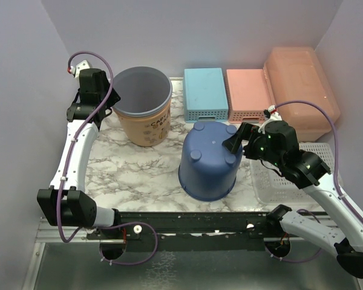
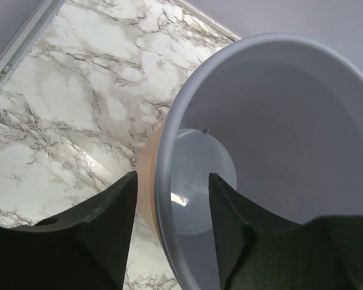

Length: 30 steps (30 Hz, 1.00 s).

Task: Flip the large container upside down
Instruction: Move the multiple containers to the center of the board.

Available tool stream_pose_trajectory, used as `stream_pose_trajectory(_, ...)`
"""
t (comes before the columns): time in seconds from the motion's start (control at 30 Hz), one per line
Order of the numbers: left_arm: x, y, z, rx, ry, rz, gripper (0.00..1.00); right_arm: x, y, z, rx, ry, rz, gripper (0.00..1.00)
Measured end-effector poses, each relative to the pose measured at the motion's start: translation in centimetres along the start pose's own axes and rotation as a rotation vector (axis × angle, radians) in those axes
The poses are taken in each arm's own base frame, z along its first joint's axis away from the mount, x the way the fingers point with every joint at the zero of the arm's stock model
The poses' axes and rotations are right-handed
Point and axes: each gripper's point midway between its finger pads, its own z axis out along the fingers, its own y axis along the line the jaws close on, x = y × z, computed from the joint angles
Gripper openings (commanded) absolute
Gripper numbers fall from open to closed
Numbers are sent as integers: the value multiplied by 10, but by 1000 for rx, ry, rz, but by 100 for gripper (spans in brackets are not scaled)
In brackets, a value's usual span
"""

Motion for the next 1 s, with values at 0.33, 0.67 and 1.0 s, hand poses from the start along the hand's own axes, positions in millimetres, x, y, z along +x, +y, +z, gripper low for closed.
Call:
stream_pose_trajectory(0.33,0,0,0,0,-1,14,45,3,3,2,-17,13,1,97)
stream_pose_trajectory(0.67,4,2,7,-8,13,25,22,7,14,9,-71,46,2,97)
stream_pose_trajectory(1.0,1,11,6,-53,-5,54,0,18,29,12,-159,95,3,96)
